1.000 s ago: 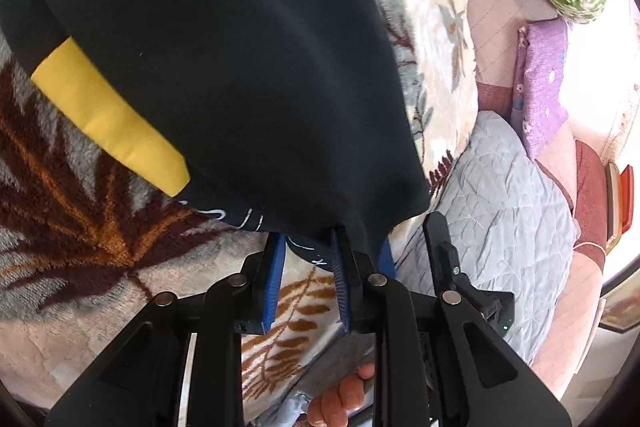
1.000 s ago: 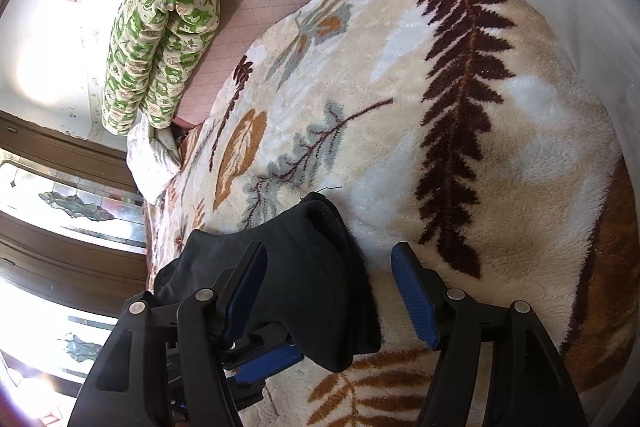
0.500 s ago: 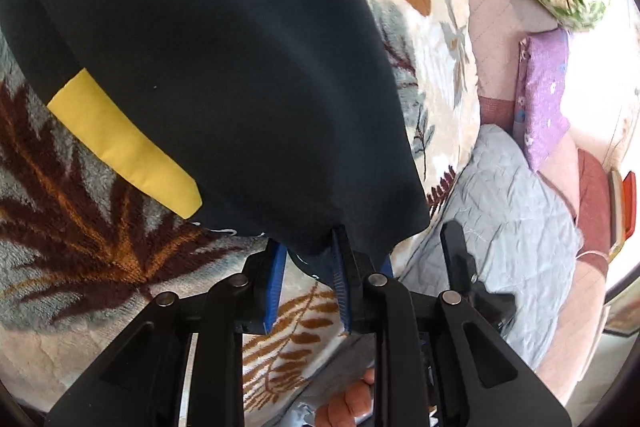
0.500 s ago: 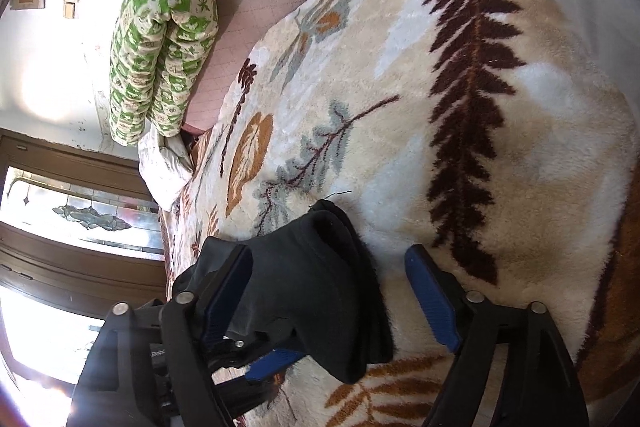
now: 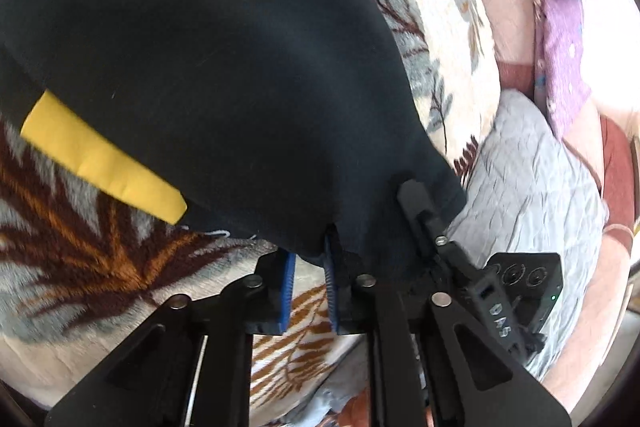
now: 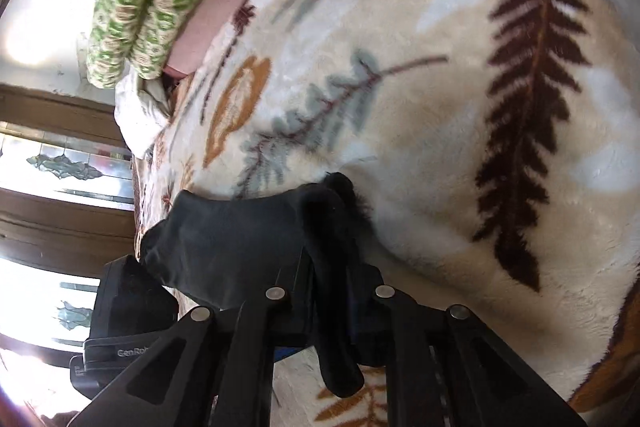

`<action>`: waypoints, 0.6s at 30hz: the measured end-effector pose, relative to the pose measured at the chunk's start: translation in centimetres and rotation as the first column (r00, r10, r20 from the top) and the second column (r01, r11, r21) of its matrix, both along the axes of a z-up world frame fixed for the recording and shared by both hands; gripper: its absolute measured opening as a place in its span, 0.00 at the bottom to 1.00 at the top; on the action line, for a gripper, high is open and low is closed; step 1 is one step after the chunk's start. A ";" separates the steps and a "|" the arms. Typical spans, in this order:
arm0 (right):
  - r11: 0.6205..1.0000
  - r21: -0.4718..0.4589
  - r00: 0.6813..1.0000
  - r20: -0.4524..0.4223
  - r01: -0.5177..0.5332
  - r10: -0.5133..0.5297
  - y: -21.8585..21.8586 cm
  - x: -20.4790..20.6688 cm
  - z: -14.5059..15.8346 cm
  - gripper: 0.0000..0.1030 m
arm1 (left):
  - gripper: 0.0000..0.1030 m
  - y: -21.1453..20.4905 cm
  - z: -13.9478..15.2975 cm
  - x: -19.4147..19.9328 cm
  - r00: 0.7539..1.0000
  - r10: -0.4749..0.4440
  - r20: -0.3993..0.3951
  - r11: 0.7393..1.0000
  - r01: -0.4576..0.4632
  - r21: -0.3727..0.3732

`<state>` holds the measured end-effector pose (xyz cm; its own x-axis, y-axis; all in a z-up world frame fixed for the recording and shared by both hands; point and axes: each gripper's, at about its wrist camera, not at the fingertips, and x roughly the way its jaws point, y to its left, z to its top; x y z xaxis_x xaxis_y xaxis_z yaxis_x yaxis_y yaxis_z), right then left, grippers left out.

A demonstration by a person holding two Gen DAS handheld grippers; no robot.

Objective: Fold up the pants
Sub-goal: 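Grasp the folded edge of the black pants with both tools side by side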

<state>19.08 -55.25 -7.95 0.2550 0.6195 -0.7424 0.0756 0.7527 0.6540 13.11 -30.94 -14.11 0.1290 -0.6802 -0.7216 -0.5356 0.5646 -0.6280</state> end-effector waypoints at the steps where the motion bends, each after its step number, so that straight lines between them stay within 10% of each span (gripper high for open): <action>1: 1.000 0.015 1.000 0.013 0.016 -0.016 -0.1 -0.1 0.4 0.12 | 0.08 -0.2 0.1 0.3 1.000 -0.011 0.004 1.000 0.011 -0.011; 18: 0.994 -0.099 0.998 0.035 0.050 -0.047 2.2 -0.9 4.9 0.12 | 0.06 1.5 2.0 1.3 0.992 -0.092 0.084 0.991 0.099 -0.086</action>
<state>18.16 -53.00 -3.02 0.3084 0.5286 -0.7908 0.0935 0.8105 0.5782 14.43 -29.45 -12.09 0.1149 -0.7535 -0.6473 -0.4280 0.5505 -0.7168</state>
